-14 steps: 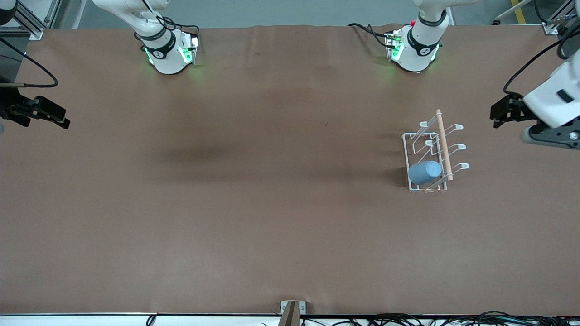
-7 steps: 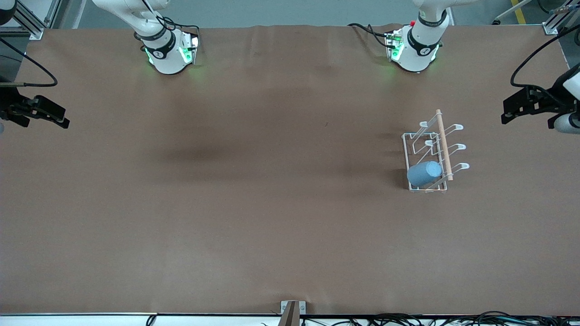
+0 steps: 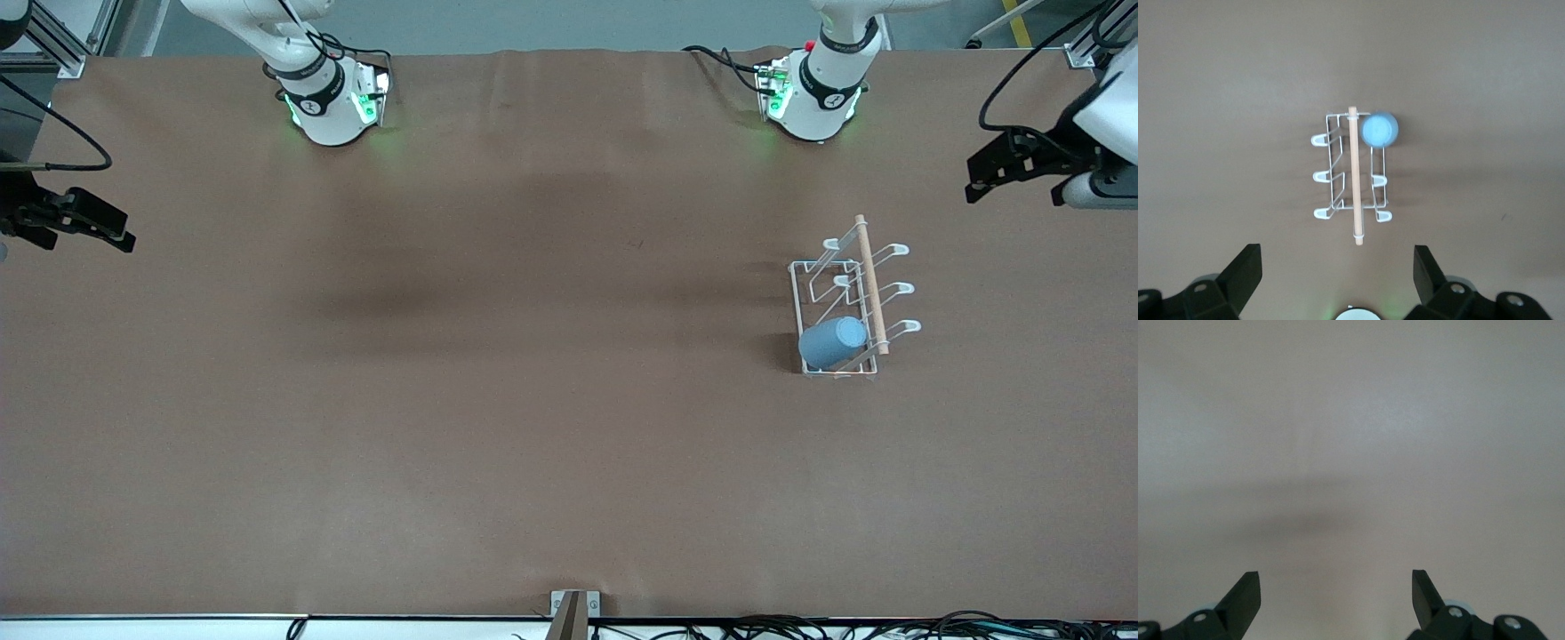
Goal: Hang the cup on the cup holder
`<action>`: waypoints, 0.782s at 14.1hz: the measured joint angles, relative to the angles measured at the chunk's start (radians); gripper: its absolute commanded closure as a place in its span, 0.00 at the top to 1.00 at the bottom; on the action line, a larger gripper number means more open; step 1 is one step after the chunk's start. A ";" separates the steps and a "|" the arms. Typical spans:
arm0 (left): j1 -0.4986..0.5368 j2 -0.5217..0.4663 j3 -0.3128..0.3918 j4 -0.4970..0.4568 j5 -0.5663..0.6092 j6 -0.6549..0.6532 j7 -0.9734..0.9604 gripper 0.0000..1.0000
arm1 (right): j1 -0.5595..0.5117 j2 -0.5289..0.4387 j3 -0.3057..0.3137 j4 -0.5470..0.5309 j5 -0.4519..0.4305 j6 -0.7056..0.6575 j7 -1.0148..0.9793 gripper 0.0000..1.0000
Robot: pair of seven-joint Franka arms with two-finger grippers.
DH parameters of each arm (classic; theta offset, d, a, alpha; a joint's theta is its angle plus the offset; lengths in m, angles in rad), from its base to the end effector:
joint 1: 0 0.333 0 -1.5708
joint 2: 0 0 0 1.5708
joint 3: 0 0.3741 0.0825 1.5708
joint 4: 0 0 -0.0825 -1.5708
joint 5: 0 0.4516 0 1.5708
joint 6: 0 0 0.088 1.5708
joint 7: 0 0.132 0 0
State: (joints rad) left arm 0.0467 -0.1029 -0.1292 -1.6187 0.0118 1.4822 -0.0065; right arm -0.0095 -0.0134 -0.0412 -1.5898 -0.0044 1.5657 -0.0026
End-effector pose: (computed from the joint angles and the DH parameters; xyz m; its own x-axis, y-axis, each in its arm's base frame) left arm 0.5717 -0.0499 0.6854 0.9967 -0.0737 -0.0343 -0.0746 -0.9969 -0.0252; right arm 0.6153 -0.0320 0.6552 0.9988 -0.0481 -0.0107 -0.0481 -0.9988 0.0038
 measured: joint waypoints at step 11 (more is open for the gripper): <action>-0.019 -0.031 0.001 -0.048 0.000 0.028 -0.001 1.00 | -0.002 0.007 -0.007 -0.001 0.000 0.000 -0.001 1.00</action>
State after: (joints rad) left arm 0.0275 -0.1340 -0.1282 -1.6668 0.0118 1.5106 -0.0080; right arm -0.0120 -0.0061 -0.0479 -1.5912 -0.0044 1.5657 -0.0032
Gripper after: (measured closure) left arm 0.000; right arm 0.000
